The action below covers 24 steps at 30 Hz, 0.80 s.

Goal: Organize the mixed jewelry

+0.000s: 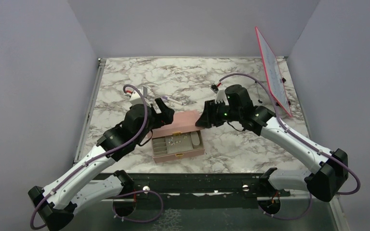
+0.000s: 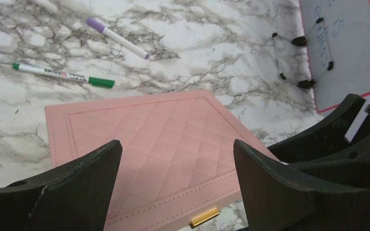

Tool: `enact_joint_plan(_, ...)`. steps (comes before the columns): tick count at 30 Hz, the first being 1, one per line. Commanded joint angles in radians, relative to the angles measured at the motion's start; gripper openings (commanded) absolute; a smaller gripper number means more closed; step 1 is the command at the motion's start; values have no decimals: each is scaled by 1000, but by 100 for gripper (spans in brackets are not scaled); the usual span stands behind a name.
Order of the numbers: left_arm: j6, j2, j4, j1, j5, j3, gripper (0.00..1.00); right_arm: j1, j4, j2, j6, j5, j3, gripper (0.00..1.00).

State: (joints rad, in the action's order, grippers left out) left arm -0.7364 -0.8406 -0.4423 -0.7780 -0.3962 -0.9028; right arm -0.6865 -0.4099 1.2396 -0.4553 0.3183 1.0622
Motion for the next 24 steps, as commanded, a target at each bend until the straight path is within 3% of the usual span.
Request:
enact_joint_plan(1,-83,27,-159,3,48,33,81,7,-33,-3,-3,48,-47,57)
enact_joint_plan(5,-113,43,-219,3,89,54,65,6,-39,-10,6,69,-64,59)
enact_joint_plan(19,-86,-65,-358,3,285,42,45,5,-23,-14,26,86,-91,62)
enact_joint_plan(24,-55,-147,-388,3,324,30,32,-7,-47,76,22,45,-91,54)
